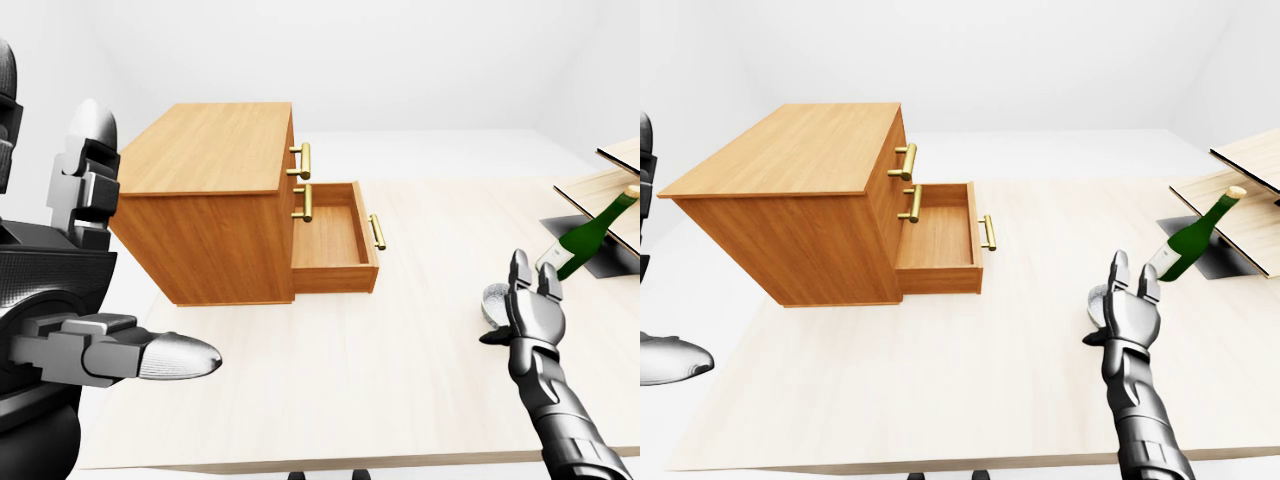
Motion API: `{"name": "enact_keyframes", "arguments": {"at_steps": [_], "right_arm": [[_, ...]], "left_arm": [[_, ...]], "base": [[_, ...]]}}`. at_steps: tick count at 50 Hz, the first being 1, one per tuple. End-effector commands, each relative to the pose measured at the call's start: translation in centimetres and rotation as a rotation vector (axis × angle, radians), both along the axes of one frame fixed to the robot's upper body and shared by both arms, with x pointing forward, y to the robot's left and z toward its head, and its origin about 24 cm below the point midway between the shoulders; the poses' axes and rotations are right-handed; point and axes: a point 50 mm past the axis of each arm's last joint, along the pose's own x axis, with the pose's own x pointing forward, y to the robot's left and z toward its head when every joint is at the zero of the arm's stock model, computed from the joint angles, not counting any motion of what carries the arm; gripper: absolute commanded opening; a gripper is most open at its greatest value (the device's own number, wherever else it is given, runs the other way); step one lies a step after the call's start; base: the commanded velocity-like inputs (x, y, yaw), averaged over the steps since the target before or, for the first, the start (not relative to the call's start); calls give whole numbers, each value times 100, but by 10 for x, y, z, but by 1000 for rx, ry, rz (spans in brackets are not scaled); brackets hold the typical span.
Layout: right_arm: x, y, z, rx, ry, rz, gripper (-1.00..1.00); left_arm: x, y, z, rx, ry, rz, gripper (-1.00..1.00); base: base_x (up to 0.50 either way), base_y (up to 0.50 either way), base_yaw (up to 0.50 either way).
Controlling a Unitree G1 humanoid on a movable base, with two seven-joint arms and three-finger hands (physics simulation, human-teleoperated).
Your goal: Put the bowl on top of the cabinet.
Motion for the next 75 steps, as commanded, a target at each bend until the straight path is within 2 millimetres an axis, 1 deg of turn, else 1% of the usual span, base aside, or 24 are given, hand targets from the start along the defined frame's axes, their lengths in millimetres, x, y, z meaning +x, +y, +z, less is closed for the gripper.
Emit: {"name": "enact_keyframes", "arguments": {"at_steps": [1, 36, 37, 38, 39, 61, 63, 68, 75], "right_arm": [[0, 0, -3, -8, 19, 6, 100], [3, 0, -14, -34, 105, 18, 100], [2, 0, -15, -34, 108, 18, 15], [2, 0, -15, -33, 108, 17, -91], [2, 0, -15, -30, 107, 15, -100], [-1, 2, -5, -7, 27, 9, -100], [-2, 3, -2, -2, 6, 11, -100], [-3, 8, 12, 33, -72, 24, -100], [-3, 16, 28, 94, -112, 65, -100]], "left_arm": [[0, 0, 1, 2, 1, -3, 100], [0, -1, -1, 0, 1, -4, 100], [0, -1, -1, 1, 2, -3, 100], [0, -1, -1, 0, 2, -3, 100], [0, -1, 0, 1, 1, -3, 100], [0, -1, 0, 5, 3, -7, 100], [0, -1, 0, 4, 3, -6, 100], [1, -1, -1, 0, 2, -1, 100], [0, -1, -1, 0, 3, -4, 100]], "base": [[0, 0, 0], [0, 0, 0], [0, 0, 0], [0, 0, 0], [0, 0, 0], [0, 0, 0], [0, 0, 0], [0, 0, 0], [0, 0, 0]]}}
